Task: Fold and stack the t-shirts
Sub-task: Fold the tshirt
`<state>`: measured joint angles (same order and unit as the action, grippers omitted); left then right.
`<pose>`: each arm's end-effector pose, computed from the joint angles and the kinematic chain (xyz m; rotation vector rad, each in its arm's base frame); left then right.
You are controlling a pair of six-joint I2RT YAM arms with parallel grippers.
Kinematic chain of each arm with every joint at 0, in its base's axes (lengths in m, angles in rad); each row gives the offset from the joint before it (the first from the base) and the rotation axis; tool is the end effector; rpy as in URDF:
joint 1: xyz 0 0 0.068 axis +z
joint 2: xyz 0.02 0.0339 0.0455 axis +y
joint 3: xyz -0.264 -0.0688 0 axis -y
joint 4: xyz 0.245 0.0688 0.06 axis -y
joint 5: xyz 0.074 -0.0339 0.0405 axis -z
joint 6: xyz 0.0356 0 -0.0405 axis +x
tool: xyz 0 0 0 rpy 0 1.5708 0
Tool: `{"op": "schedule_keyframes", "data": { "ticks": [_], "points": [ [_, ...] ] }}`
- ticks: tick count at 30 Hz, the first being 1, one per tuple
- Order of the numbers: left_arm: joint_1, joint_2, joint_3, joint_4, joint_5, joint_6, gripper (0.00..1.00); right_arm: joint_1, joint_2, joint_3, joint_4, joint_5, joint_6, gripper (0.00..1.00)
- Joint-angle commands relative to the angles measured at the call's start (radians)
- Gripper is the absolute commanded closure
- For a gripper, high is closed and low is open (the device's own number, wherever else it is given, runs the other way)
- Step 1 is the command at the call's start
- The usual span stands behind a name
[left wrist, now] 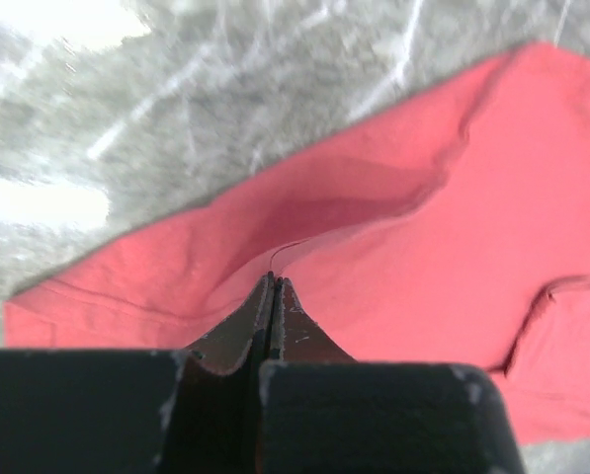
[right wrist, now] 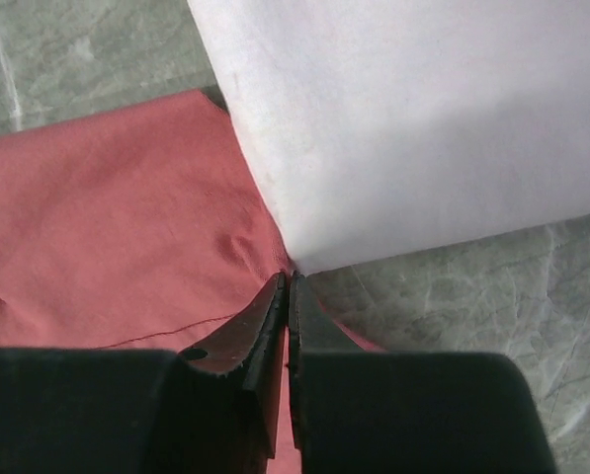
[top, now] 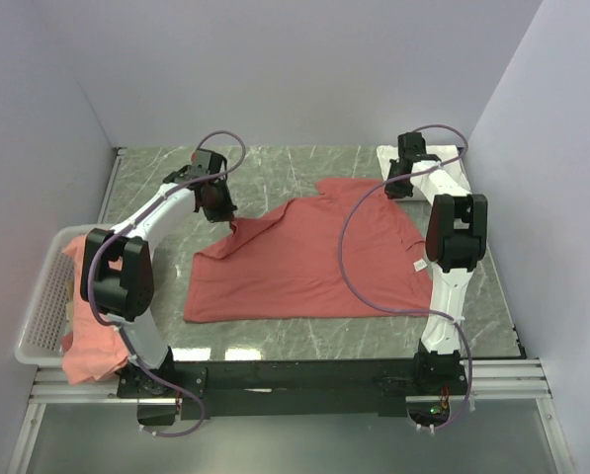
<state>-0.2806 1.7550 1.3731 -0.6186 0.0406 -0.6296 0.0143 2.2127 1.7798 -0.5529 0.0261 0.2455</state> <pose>0.3621 -0.1059 0.2452 -0.4396 2.5832 -0.3854 0.4861 0.0060 0.1853 0.3050 2.5392 0.0667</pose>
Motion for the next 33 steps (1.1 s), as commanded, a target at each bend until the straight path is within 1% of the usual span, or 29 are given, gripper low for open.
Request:
{"op": "schedule_keyframes", "data": {
  "ticks": [1,5,15,20,27,33],
  "points": [
    [0.009,0.021,0.07,-0.016,-0.094,-0.001,0.99,-0.004,-0.068,-0.026,0.034,0.031,0.026,0.93],
    [0.015,0.053,0.112,-0.036,-0.171,-0.007,0.99,-0.005,-0.132,-0.088,0.077,0.066,0.063,0.97],
    [0.064,0.116,0.195,-0.038,-0.332,-0.021,0.99,-0.008,-0.26,-0.238,0.189,0.15,0.146,0.99],
    [0.072,0.158,0.225,-0.009,-0.369,-0.016,0.99,-0.01,-0.3,-0.284,0.237,0.155,0.172,0.99],
    [0.086,0.195,0.227,0.02,-0.378,-0.036,0.97,-0.008,-0.329,-0.332,0.28,0.143,0.195,0.99],
    [0.093,0.231,0.274,0.034,-0.441,-0.016,0.93,-0.01,-0.352,-0.364,0.301,0.138,0.204,1.0]
  ]
}}
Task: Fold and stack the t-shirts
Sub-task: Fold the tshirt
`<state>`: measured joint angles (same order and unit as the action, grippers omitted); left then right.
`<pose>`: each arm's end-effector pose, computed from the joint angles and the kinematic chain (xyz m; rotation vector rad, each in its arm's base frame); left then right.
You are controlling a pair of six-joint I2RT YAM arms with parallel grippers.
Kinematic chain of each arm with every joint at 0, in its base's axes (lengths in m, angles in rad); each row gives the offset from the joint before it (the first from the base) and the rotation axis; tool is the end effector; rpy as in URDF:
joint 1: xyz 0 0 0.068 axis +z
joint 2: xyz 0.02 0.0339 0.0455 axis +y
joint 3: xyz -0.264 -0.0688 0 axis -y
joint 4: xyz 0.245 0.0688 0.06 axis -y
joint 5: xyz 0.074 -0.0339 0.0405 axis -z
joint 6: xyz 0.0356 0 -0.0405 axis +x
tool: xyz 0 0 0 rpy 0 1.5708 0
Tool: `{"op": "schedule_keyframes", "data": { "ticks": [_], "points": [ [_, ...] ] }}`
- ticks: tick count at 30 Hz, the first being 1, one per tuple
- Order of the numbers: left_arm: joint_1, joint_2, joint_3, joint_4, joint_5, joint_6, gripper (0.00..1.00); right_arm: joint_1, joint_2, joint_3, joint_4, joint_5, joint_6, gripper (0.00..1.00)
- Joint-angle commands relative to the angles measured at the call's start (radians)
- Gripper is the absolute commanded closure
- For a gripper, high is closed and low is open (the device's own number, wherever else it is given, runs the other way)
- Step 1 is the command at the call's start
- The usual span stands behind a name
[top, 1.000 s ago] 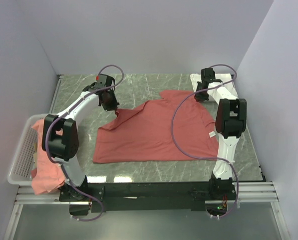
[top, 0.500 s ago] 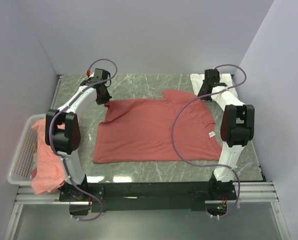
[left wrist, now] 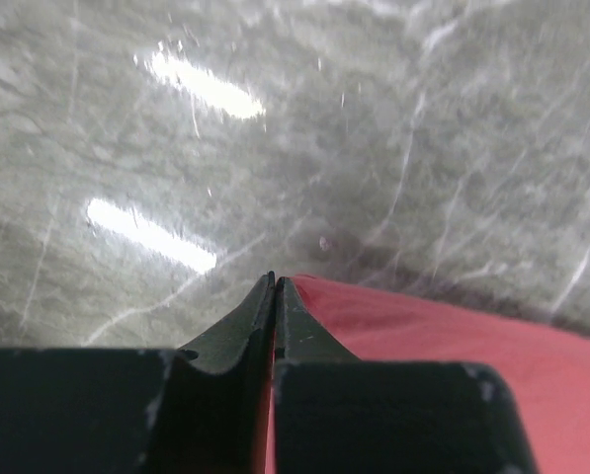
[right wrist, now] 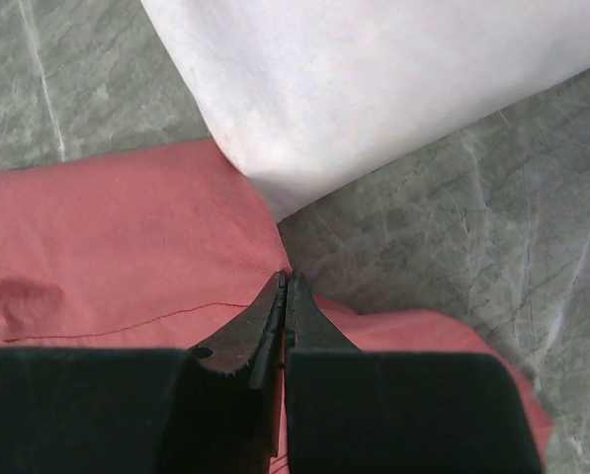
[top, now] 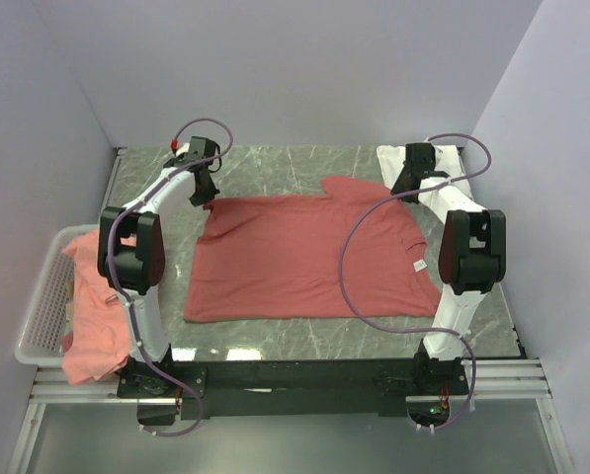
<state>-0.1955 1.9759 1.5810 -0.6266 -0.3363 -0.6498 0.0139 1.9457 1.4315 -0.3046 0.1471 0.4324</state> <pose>0.4236 -0.0719 0.2255 -0.6813 2.4152 0.0984 0.4341 0.0008 0.2111 0.5615 2.3112 0.0369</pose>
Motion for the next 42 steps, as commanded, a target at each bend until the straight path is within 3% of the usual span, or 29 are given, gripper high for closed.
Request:
{"op": "schedule_keyframes", "data": {
  "ticks": [1,17,25,28,42],
  "points": [
    [0.008,0.014,0.074,0.042,-0.076,0.006,0.92,-0.009,-0.087,-0.019,0.055,0.017,0.016,1.0],
    [0.034,0.017,0.016,0.195,-0.05,0.038,0.84,-0.009,-0.123,-0.097,0.113,-0.017,0.046,1.0],
    [0.039,0.0,-0.009,0.225,-0.024,0.026,0.92,-0.008,-0.149,-0.12,0.131,-0.032,0.057,1.0],
    [0.041,0.0,-0.01,0.22,-0.017,0.021,0.96,-0.008,-0.154,-0.126,0.139,-0.04,0.06,1.0],
    [0.048,0.078,0.122,0.082,-0.021,-0.074,0.93,-0.009,-0.163,-0.149,0.145,-0.058,0.063,1.0]
  ]
}}
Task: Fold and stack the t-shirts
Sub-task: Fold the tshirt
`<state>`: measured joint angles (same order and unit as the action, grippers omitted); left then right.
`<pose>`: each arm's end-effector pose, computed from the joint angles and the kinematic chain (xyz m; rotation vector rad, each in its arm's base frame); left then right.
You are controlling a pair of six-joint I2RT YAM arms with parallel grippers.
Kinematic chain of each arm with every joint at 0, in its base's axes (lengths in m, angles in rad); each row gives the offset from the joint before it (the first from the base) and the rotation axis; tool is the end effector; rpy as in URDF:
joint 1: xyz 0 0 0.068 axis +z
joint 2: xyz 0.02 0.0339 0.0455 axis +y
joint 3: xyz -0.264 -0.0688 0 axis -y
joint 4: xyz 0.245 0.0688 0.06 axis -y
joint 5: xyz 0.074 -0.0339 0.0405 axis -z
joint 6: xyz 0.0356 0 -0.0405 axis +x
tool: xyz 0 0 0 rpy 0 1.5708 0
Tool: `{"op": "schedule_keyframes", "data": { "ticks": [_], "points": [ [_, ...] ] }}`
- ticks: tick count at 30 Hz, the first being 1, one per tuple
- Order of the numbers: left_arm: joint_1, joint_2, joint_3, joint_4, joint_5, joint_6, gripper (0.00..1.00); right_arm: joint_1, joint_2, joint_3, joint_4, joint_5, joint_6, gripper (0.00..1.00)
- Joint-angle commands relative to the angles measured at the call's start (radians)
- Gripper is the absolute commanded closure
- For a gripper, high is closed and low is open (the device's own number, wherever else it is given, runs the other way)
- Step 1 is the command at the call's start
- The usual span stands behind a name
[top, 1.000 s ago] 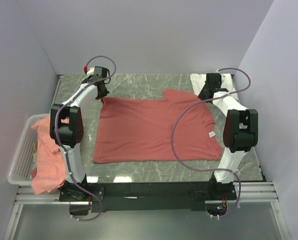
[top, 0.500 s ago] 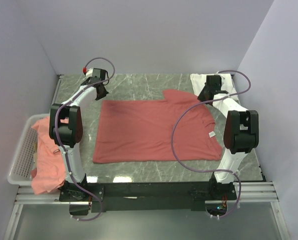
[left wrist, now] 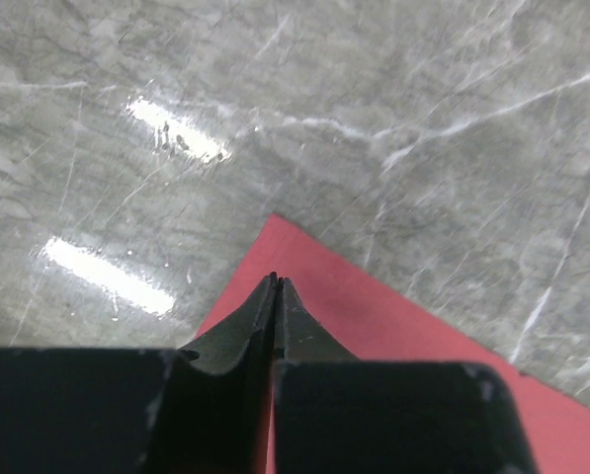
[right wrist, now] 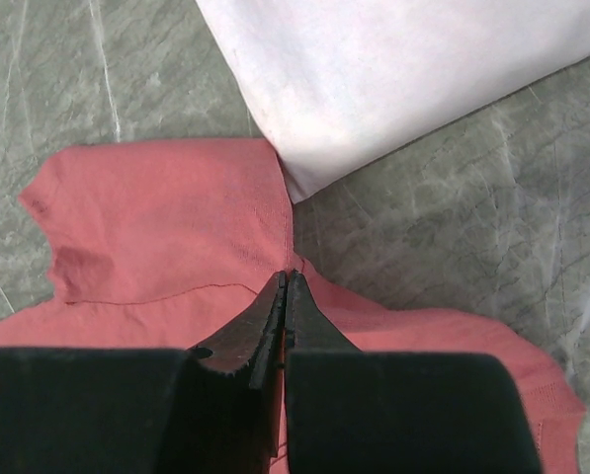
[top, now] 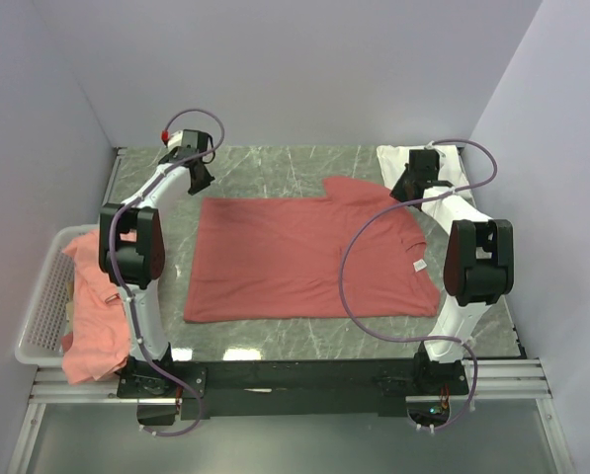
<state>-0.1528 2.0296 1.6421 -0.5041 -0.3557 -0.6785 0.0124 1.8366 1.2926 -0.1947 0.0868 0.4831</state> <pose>0.4505 -0.0568 0.2296 -0.7656 2.2628 0.0520 0.4110 0.0020 0.2191 0.5819 2.2365 0.1531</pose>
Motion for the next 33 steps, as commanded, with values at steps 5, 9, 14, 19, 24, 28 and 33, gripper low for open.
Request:
{"op": "schedule_keyframes", "data": {
  "ticks": [5,9,14,19,24,28,33],
  "points": [
    [0.013,0.118,0.162,-0.105,0.015,-0.102,0.8,-0.008,-0.059,-0.015,0.04,-0.004,0.011,1.0],
    [0.015,0.181,0.223,-0.158,0.007,-0.147,0.72,-0.008,-0.057,-0.018,0.044,-0.002,0.009,1.0],
    [0.016,0.221,0.242,-0.174,0.006,-0.19,0.66,-0.008,-0.051,-0.024,0.052,-0.016,0.011,1.0],
    [0.016,0.25,0.255,-0.194,-0.005,-0.207,0.64,-0.006,-0.046,-0.027,0.06,-0.025,0.012,1.0],
    [0.016,0.253,0.243,-0.188,-0.003,-0.216,0.63,-0.008,-0.046,-0.033,0.067,-0.033,0.014,1.0],
    [0.015,0.248,0.232,-0.171,0.001,-0.211,0.63,-0.008,-0.048,-0.038,0.072,-0.039,0.017,1.0],
    [0.013,0.262,0.263,-0.192,-0.012,-0.207,0.63,-0.006,-0.051,-0.039,0.074,-0.039,0.012,1.0]
  ]
}}
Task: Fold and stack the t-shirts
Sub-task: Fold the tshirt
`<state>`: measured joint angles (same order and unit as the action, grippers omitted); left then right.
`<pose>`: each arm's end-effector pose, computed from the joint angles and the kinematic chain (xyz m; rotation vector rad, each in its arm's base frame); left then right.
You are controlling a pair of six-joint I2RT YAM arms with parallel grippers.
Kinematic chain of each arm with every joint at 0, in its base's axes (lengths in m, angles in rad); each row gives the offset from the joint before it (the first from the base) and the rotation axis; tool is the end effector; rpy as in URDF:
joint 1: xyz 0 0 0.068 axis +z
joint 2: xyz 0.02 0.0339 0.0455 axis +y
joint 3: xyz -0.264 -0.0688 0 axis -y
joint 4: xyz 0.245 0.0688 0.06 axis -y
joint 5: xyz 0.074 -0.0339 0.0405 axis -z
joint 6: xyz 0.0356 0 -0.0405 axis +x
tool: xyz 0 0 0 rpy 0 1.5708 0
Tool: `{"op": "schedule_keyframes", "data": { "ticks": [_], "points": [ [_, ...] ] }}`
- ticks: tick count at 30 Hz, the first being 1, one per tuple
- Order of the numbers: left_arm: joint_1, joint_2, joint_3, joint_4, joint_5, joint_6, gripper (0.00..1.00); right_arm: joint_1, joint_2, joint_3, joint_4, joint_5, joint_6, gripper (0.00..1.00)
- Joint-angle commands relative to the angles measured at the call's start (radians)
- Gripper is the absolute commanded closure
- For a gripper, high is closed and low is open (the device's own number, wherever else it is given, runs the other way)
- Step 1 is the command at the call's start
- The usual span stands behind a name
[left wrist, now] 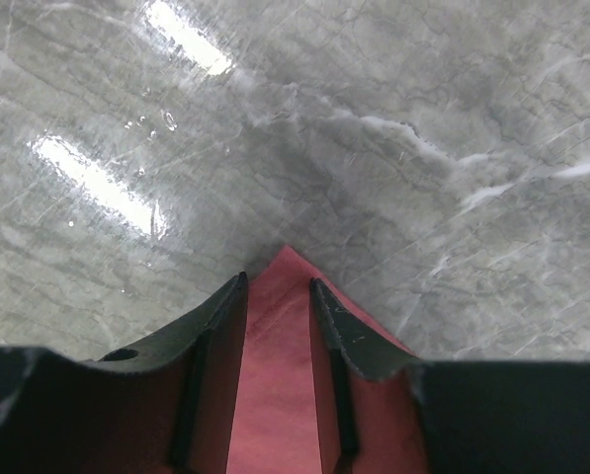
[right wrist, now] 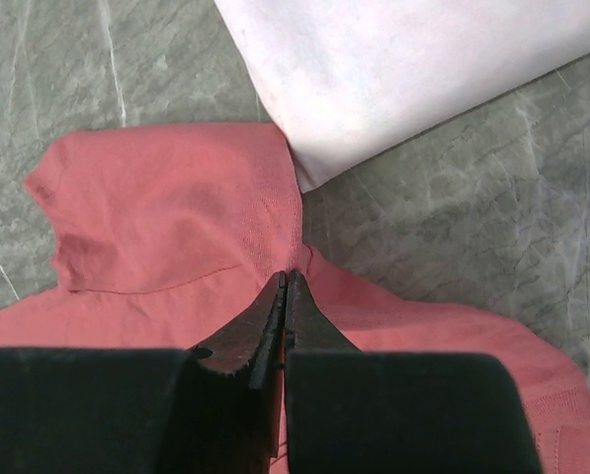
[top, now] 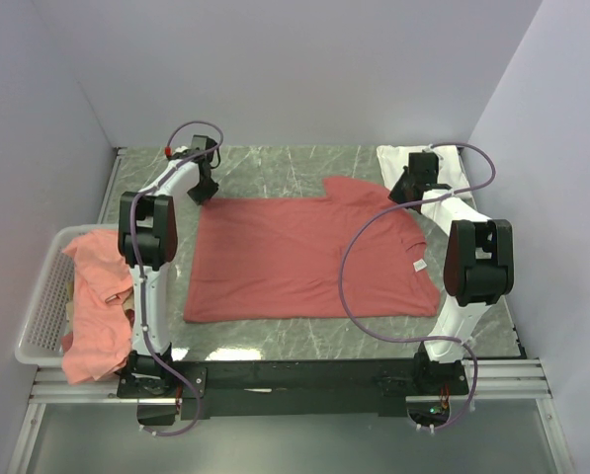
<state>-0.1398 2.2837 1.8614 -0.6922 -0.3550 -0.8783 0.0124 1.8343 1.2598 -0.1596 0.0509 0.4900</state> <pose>0.4850 -0.0558 0.1711 -1.0286 2.3610 0.1119 0.4084 0.0033 0.2122 0.5722 2.2400 0.1985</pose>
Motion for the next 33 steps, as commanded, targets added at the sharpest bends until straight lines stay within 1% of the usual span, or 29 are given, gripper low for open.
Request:
{"op": "schedule_keyframes", "data": {
  "ticks": [1,8,18,23,26,27,29,30,31,32,33],
  "points": [
    [-0.001,0.008,0.042,0.002,-0.013,-0.005,0.63,-0.006,-0.047,-0.007,0.038,-0.003,0.007,1.0],
    [-0.009,0.052,0.119,-0.049,-0.042,0.004,0.63,-0.006,-0.043,-0.007,0.045,-0.014,0.012,1.0],
    [-0.018,0.062,0.124,-0.056,-0.07,0.009,0.64,-0.008,-0.035,-0.003,0.048,-0.016,0.009,1.0],
    [-0.023,0.08,0.121,-0.063,-0.078,0.009,0.67,-0.008,-0.029,0.0,0.049,-0.026,0.01,1.0],
    [-0.023,0.082,0.113,-0.063,-0.076,0.009,0.72,-0.008,-0.021,0.01,0.04,-0.036,0.009,1.0],
    [-0.023,0.08,0.11,-0.059,-0.073,0.012,0.76,-0.008,-0.021,0.012,0.038,-0.036,0.007,1.0],
    [-0.023,0.068,0.099,-0.05,-0.073,0.013,0.81,-0.008,-0.021,0.016,0.035,-0.04,0.004,1.0],
    [-0.023,0.062,0.094,-0.044,-0.068,0.013,0.86,-0.008,-0.021,0.018,0.035,-0.04,0.004,1.0],
    [-0.023,0.048,0.085,-0.037,-0.065,0.021,0.89,-0.006,-0.024,0.013,0.037,-0.04,0.004,1.0],
    [-0.023,0.039,0.079,-0.023,-0.064,0.021,0.91,-0.031,-0.026,0.012,0.04,-0.04,0.001,1.0],
    [-0.023,0.031,0.073,-0.015,-0.062,0.024,0.96,-0.034,-0.027,0.013,0.038,-0.04,-0.001,1.0]
  ]
}}
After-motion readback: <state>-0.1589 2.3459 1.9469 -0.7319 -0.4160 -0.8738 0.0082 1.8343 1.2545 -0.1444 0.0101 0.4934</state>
